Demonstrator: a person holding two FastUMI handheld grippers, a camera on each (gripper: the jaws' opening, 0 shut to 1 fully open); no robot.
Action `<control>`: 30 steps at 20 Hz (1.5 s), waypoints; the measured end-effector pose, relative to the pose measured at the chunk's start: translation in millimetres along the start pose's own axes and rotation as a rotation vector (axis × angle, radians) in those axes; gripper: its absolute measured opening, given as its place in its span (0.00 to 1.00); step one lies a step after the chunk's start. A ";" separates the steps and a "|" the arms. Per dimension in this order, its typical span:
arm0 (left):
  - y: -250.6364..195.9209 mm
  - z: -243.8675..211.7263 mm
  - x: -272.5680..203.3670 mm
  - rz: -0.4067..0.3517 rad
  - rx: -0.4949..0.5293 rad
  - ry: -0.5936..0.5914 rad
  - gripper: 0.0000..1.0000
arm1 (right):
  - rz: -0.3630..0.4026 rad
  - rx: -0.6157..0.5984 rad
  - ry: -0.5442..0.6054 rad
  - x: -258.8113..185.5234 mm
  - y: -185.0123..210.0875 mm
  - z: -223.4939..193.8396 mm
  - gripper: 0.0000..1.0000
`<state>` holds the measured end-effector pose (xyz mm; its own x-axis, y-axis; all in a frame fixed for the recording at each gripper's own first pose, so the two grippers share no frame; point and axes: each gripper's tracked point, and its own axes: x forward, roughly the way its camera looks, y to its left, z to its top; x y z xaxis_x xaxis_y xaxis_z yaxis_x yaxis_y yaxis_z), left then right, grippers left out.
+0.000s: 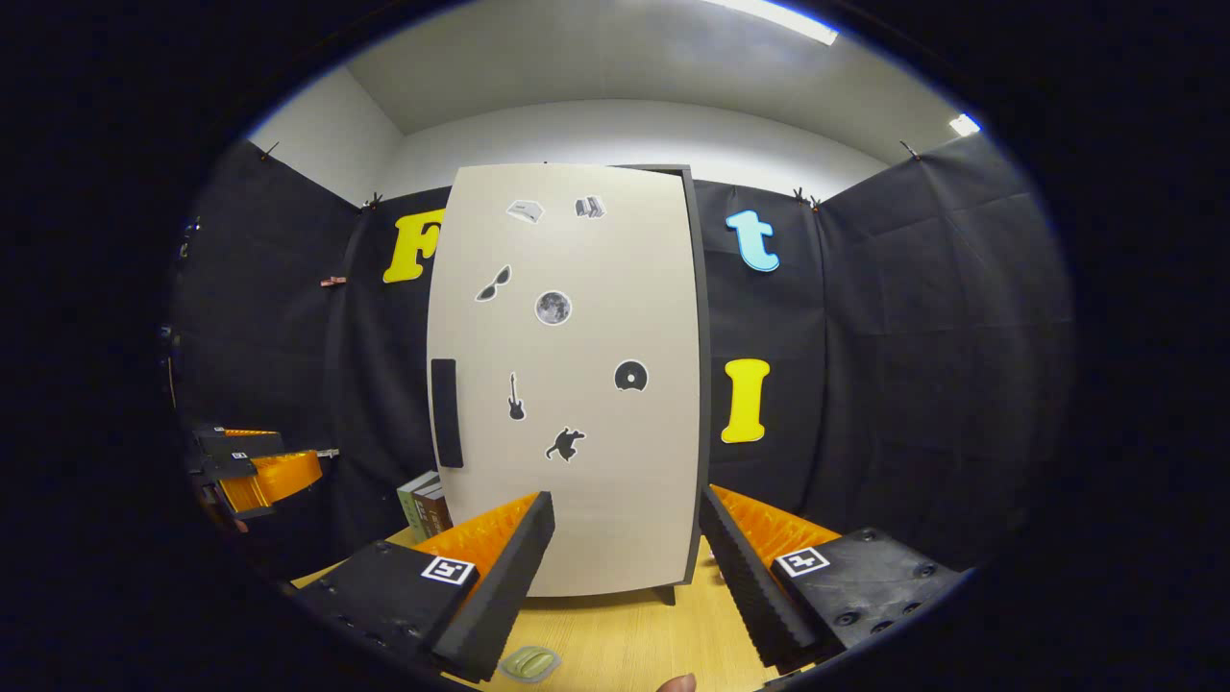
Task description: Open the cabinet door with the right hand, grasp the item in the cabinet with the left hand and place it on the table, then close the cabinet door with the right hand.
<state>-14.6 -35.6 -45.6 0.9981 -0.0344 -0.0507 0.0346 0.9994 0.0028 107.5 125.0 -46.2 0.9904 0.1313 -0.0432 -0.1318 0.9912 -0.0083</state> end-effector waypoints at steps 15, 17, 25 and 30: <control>-12.2 2.2 -9.1 0.026 0.016 -0.003 0.96 | 0.031 -0.022 -0.006 -0.6 -0.8 -0.2 0.95; -16.2 2.9 -9.5 0.025 0.016 -0.005 0.96 | 0.031 -0.026 -0.005 -0.2 -2.1 -0.3 0.95; -30.5 5.2 -7.8 0.013 0.026 -0.001 0.96 | 0.017 -0.015 0.001 -2.4 -4.4 -1.7 0.95; -34.5 11.3 -9.3 0.013 0.028 -0.010 0.96 | 0.007 -0.006 -0.006 -2.0 -5.2 -1.2 0.95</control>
<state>-24.4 -69.9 -34.0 0.9989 -0.0213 -0.0409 0.0226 0.9992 0.0317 106.1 119.6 -47.2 0.9897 0.1386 -0.0369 -0.1392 0.9902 -0.0136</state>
